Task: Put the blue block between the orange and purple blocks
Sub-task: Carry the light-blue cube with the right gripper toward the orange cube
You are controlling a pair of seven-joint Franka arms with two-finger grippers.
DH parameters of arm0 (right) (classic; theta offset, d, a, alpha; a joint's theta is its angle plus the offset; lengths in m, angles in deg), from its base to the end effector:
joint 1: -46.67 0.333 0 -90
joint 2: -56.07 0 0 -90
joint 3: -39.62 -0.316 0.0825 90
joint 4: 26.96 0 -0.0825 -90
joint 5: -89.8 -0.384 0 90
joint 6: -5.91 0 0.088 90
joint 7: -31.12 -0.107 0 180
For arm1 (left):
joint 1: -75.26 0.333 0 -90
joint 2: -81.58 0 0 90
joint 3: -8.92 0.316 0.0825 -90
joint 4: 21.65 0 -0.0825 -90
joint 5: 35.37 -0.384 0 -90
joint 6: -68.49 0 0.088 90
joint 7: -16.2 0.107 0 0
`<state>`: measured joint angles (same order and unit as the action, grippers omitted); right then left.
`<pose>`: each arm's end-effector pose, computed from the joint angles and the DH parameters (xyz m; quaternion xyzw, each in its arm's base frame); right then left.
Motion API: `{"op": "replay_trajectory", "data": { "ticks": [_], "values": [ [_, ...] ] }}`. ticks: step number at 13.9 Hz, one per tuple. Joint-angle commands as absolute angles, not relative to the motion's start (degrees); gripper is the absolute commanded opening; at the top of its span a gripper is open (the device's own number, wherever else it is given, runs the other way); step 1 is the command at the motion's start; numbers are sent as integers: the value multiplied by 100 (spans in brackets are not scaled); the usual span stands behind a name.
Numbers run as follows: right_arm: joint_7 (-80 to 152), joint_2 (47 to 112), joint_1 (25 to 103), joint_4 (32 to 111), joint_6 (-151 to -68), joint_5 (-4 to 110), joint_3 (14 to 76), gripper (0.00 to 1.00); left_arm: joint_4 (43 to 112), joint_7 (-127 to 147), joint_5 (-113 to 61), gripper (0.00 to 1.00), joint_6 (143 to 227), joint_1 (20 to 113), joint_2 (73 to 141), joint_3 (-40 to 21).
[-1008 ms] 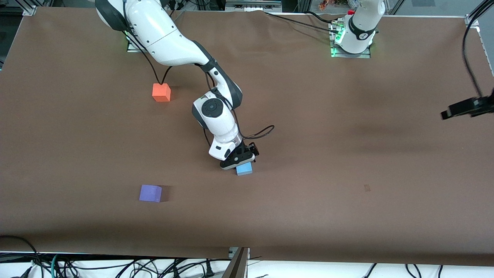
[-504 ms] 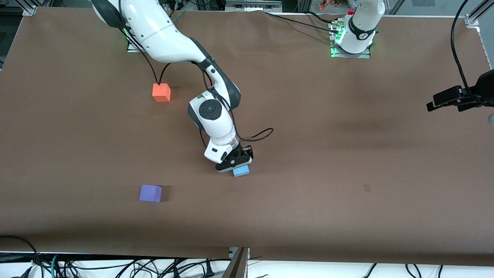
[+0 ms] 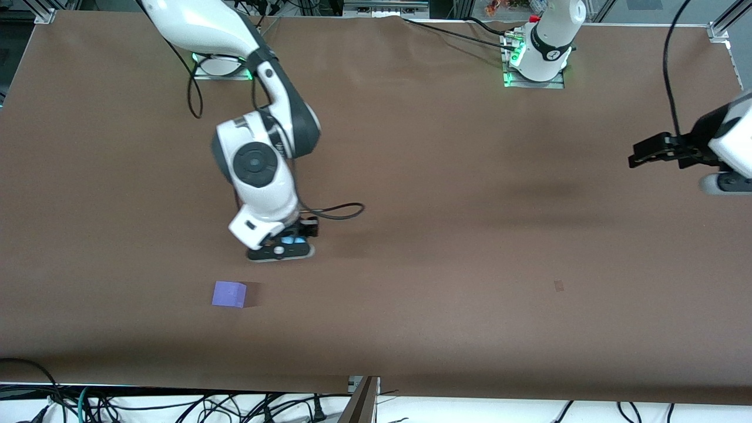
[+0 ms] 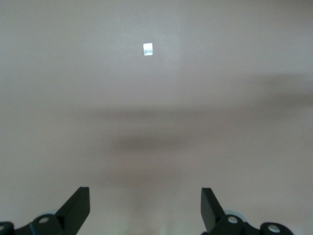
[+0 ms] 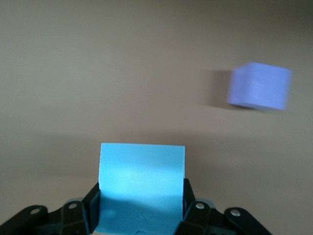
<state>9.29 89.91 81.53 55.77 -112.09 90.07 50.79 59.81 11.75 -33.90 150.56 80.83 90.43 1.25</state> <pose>0.6446 0.3102 0.3530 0.9977 0.0343 0.0379 0.0446 0.5857 -0.0182 0.5953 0.9970 0.0196 -0.0723 0.0190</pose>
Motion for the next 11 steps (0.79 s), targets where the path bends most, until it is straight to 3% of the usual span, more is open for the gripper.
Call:
{"op": "replay_trajectory", "data": {
  "ticks": [1,3,7,11],
  "values": [
    [967,8228,8016,6714,-11310,8796,5341,13,7534,1180,-3510,100,15742,7650,7836,488],
    [1439,7903,8016,7416,-11598,8778,5657,13,7443,1163,-3546,100,15665,7579,7789,531],
    [1767,7409,7981,9148,-13205,8453,5843,13,6801,1127,-3546,100,15586,7658,8060,532],
    [1714,7400,7981,9967,-14305,8198,5843,14,6765,1093,-3546,100,15252,7649,8071,488]
  ]
}}
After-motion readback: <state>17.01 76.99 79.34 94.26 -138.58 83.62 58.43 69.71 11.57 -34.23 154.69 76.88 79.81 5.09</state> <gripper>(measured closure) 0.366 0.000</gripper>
